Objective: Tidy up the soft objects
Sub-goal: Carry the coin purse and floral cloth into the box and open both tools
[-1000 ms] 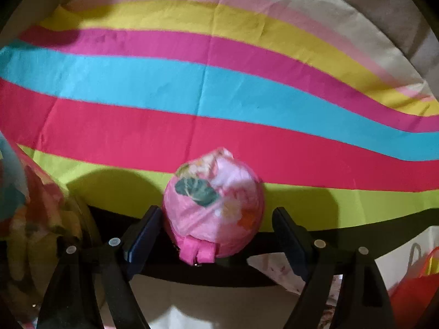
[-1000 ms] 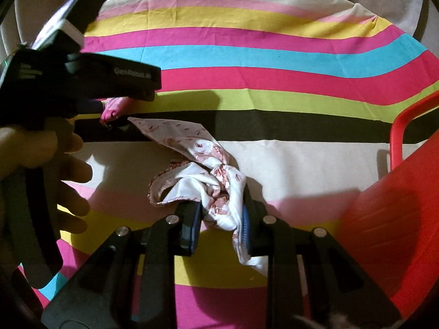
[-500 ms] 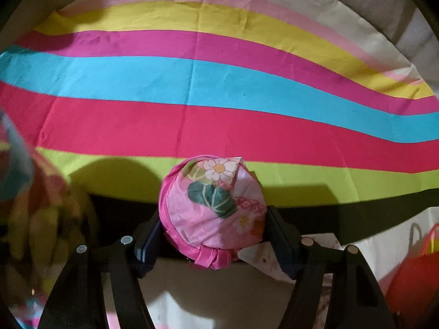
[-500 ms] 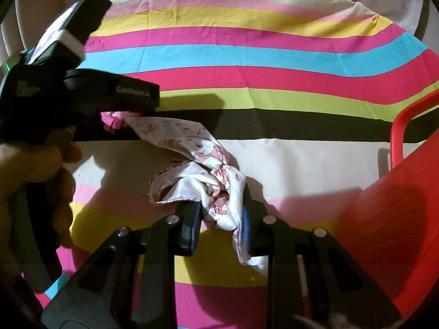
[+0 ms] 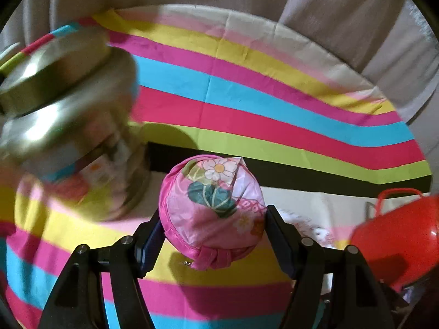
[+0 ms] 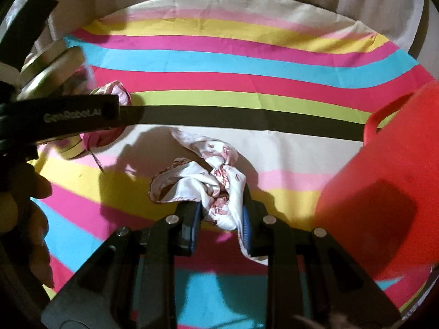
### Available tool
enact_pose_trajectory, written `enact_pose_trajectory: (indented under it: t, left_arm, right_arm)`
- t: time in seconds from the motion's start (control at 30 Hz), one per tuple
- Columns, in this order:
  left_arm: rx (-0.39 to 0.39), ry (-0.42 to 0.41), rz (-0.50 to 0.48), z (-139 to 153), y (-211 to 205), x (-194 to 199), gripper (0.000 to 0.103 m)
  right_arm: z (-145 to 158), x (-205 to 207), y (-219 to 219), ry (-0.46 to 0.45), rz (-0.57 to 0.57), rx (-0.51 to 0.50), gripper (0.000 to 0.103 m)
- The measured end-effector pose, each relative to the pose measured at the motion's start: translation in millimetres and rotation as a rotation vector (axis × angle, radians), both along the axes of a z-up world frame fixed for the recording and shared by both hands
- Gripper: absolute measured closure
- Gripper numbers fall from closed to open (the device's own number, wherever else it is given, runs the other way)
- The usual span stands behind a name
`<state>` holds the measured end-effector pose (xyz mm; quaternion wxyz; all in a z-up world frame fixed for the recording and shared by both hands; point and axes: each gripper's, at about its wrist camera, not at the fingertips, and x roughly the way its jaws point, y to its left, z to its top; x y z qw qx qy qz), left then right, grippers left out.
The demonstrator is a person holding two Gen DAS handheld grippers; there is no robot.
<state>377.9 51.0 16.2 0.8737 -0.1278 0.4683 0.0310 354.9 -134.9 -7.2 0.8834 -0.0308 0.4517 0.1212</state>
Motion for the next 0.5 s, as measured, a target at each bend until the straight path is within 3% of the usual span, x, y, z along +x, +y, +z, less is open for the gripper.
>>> enact_pose_trajectory:
  t: [0.2,0.5]
  left_arm:
    - [-0.043,-0.056,-0.006,24.9,-0.1,-46.0,0.033]
    - [-0.081,-0.08,-0.084,34.1,-35.7,-100.3,0.033]
  right_arm:
    - [19.3,-40.0,-9.8,-0.02,0.015,0.006,0.074]
    - [43.6,-102.4,-49.9,-0.052,-0.025,0.015,0.074]
